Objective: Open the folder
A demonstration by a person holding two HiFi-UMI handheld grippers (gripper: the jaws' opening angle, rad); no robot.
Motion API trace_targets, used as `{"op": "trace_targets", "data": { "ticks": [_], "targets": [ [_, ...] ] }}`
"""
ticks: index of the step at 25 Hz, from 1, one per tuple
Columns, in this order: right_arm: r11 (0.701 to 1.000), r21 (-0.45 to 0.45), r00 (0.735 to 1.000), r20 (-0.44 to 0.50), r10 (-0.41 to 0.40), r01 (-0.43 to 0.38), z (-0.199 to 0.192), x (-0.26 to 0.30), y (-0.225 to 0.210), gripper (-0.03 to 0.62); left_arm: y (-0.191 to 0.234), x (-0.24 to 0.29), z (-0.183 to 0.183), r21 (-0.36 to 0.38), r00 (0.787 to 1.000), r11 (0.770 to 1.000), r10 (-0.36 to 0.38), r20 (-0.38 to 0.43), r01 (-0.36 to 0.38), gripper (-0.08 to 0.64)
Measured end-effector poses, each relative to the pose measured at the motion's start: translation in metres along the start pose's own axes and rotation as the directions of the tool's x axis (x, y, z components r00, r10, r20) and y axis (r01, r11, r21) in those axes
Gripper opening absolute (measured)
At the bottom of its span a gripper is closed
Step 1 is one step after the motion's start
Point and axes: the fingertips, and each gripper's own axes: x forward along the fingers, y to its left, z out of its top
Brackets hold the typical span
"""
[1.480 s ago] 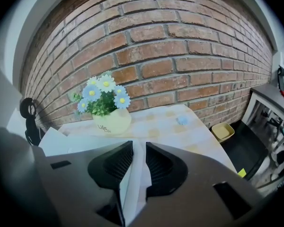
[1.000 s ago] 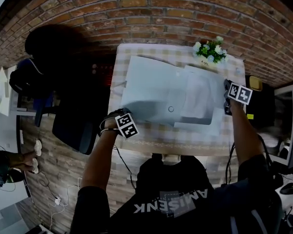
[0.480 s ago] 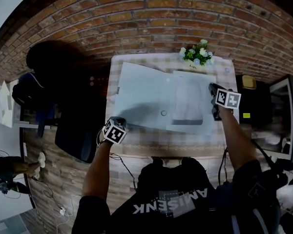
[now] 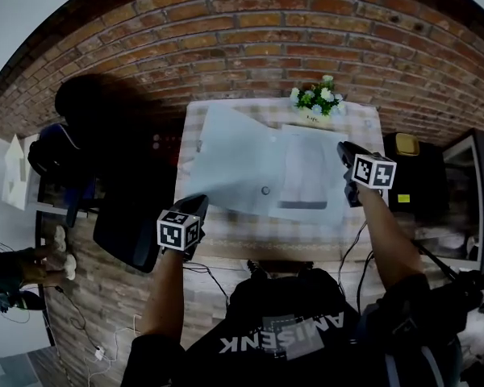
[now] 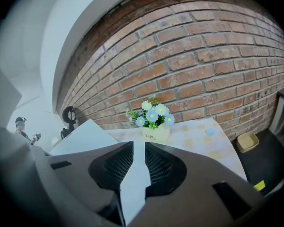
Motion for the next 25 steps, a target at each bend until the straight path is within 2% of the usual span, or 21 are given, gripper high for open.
{"op": "trace_targets", "data": {
  "ticks": [3,7,10,12,14,17,21,25],
  "targets": [
    [0.999,-0.017,0.999,0.027,0.041,-0.041,0.010,-0.015,0.015,0.103,-0.024,-0.011,0.025,0.010,0.995,1.000,-0.017,0.094,0.016,0.008],
    [0.991,-0.091,0.992,0.065,0.108,-0.102,0.026,-0.038,0.042,0.103,-0.052,-0.026,0.050,-0.056,0.982,0.997,-0.034,0.188,0.046,0.008],
    [0.985,-0.110,0.985,0.098,0.141,-0.130,0.037,-0.056,0.055,0.103,-0.065,-0.034,0.073,-0.068,0.965,0.997,-0.020,0.262,0.039,0.008],
    [0.984,-0.112,0.982,0.115,0.149,-0.136,0.043,-0.068,0.060,0.103,-0.070,-0.042,0.091,-0.060,0.946,0.998,0.017,0.324,0.003,0.008],
    [0.983,-0.118,0.979,0.128,0.157,-0.143,0.050,-0.083,0.066,0.095,-0.077,-0.054,0.115,-0.041,0.917,0.999,0.041,0.396,-0.027,0.008],
    [0.980,-0.140,0.973,0.163,0.167,-0.144,0.063,-0.107,0.075,0.092,-0.096,-0.067,0.151,-0.003,0.882,1.000,0.013,0.472,-0.013,0.008],
    [0.978,-0.149,0.959,0.224,0.176,-0.144,0.082,-0.137,0.082,0.091,-0.121,-0.074,0.182,0.007,0.854,1.000,-0.014,0.520,0.012,0.008],
    [0.981,-0.156,0.951,0.268,0.154,-0.115,0.095,-0.166,0.082,0.091,-0.143,-0.069,0.203,0.033,0.839,0.999,-0.042,0.542,0.028,0.008]
  ]
}}
